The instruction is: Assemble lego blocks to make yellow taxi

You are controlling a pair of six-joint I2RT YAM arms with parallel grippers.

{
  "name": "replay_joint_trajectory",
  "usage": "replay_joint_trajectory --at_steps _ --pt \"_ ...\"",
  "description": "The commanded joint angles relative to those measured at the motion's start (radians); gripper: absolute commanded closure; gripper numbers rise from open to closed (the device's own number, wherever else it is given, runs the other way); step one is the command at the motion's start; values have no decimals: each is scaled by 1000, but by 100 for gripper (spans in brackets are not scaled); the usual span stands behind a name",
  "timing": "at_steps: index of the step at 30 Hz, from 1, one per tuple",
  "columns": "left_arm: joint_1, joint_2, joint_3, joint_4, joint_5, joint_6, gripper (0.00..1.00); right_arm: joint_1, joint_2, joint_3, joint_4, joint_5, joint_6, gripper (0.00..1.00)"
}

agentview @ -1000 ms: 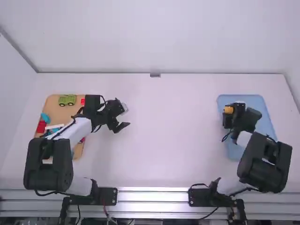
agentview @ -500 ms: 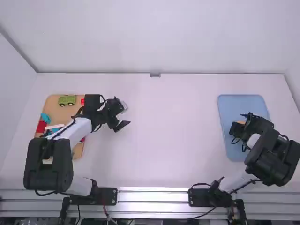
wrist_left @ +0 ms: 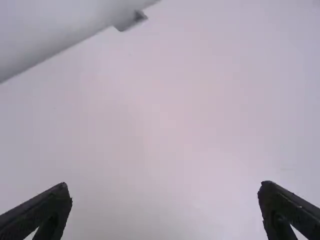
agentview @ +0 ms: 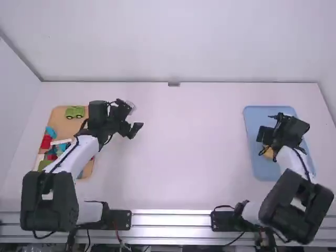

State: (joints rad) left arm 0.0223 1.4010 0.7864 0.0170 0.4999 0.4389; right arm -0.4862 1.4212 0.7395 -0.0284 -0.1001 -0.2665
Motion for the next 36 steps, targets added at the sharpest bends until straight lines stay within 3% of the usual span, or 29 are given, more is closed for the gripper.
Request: replay_joint_trajectory --at_steps 1,6,18,27,36 --pt "-13 -107 7 -29 -57 -98 1 47 -105 32 -29 50 1 2" --pt "-52 -318 7 -124 -204 -147 1 169 -320 33 -91 49 1 2" --pt "-34 -663 0 -246 -213 -142 2 383 -592 25 -77 56 8 2" --pt "-22 -768 -106 -141 -319 -248 12 486 -695 -79 26 100 111 12" --pt "-22 -948 -286 -17 -498 -428 30 486 -867 -251 28 100 266 30"
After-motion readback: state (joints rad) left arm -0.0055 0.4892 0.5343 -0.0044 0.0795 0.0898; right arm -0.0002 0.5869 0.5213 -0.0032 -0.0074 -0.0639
